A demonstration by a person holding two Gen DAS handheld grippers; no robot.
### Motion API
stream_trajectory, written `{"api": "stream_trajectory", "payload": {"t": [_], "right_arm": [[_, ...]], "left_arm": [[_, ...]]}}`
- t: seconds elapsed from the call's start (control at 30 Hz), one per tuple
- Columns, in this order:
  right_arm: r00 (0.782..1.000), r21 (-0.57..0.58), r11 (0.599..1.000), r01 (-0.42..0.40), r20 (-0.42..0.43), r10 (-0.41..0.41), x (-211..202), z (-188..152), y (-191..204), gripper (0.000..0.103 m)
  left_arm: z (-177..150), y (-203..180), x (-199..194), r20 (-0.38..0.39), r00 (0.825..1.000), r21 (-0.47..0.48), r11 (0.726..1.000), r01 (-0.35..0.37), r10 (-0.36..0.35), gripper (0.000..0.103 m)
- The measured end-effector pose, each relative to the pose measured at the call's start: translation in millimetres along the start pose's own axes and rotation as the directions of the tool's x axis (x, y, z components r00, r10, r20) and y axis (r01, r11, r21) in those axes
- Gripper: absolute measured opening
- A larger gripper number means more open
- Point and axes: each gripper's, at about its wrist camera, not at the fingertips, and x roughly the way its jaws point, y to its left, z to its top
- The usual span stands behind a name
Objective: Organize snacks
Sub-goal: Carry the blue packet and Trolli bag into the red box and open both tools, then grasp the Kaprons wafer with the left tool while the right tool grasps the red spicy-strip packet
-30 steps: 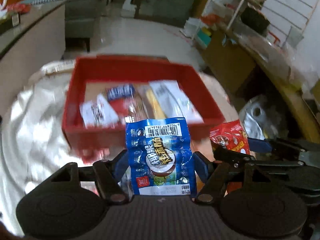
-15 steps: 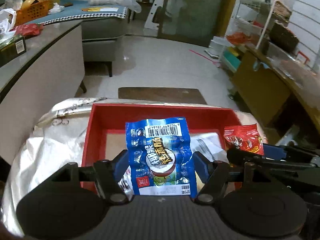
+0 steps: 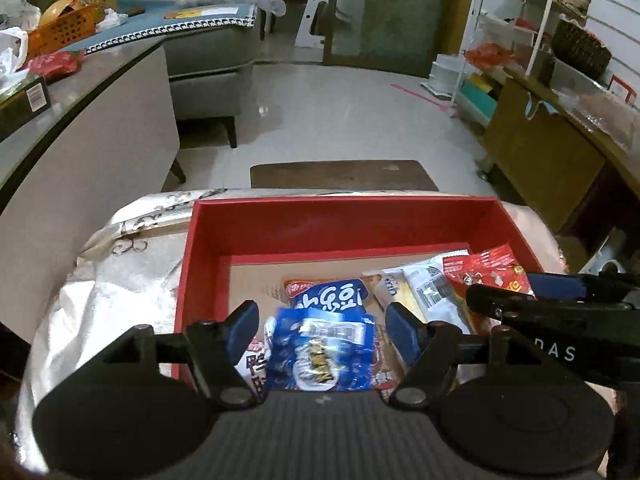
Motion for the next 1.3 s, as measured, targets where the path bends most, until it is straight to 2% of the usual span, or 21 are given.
{"api": "stream_trajectory", "payload": {"t": [0.3, 0.53, 0.63, 0.73, 0.83, 1.0, 1.17, 1.3], "right_arm": [[1.000, -0.020, 1.000, -0.004, -0.001, 0.004, -8, -4, 1, 0.066], [1.000, -0.028, 0.999, -0.020, 0.009, 0.021, -26, -8, 1, 0.067], [0.999, -0.020, 0.999, -0.038, 0.013, 0.038, -35, -12, 1, 0.067], [0.999, -0.034, 0.998, -0.050, 0.013, 0.050, -43, -16, 5, 0.069], [0.998, -0.052, 0.996, -0.067, 0.010, 0.067, -50, -22, 11, 0.069], [0.996, -0.087, 0.992, -0.094, -0.007, 0.094, -59, -32, 22, 0.069], [0.996, -0.117, 0.989, -0.089, -0.024, 0.087, -67, -46, 26, 0.071], [0.996, -0.111, 0.990, -0.082, -0.031, 0.079, -75, -55, 19, 0.071]], "left_arm": [[-4, -2, -9, -0.013, 1.000, 0.021, 1.000, 0.004, -0.003, 0.067], [-17, 15, -30, -0.053, 0.998, 0.014, 1.000, 0.028, -0.027, 0.069], [-28, 33, -40, -0.092, 0.995, -0.040, 0.998, 0.041, -0.045, 0.069], [-41, 45, -53, -0.072, 0.993, -0.049, 0.995, 0.089, -0.092, 0.071], [-54, 53, -64, -0.095, 0.994, -0.053, 0.998, 0.041, -0.046, 0.073], [-77, 68, -75, -0.127, 0.988, -0.129, 0.989, 0.073, -0.089, 0.073], [-103, 39, -58, -0.218, 0.964, -0.094, 0.986, 0.136, -0.153, 0.073], [-110, 8, -41, -0.263, 0.956, -0.023, 0.992, 0.126, -0.128, 0.073]]}}
